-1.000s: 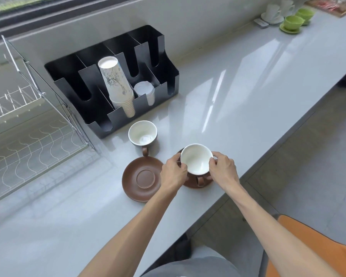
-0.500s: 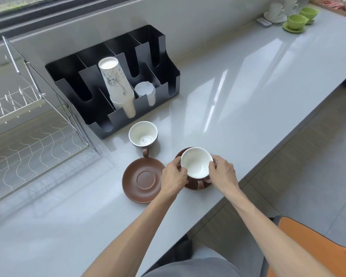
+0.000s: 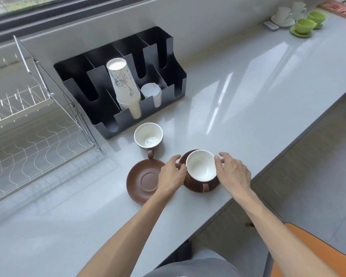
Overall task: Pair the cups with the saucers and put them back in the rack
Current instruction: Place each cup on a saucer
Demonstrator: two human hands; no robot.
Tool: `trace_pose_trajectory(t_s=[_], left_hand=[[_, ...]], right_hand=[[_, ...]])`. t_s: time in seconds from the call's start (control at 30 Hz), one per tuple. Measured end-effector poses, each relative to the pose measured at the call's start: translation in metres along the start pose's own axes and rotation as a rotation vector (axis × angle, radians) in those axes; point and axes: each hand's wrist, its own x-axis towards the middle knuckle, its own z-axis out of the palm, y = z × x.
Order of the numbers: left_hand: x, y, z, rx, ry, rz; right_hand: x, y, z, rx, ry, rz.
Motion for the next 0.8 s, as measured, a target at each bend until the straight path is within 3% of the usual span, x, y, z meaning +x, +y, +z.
trace_pose_trajectory(t_s=[0.23, 0.53, 0.8], left_hand=[[0.015, -0.002, -0.055, 0.008, 0.143, -0.006], [0.037, -0.016, -0.118, -0.113, 0.312, -0.060], [0.071, -0.020, -0.132, -0.178, 0.320, -0.104]], right_hand=[[0.023, -0.051, -0.014, 0.147, 0.055, -0.144], [0.051, -0.125, 0.024, 0.224, -0.175, -0.220], [0.072, -0.157, 0.059, 0.324, -0.341, -0.129]])
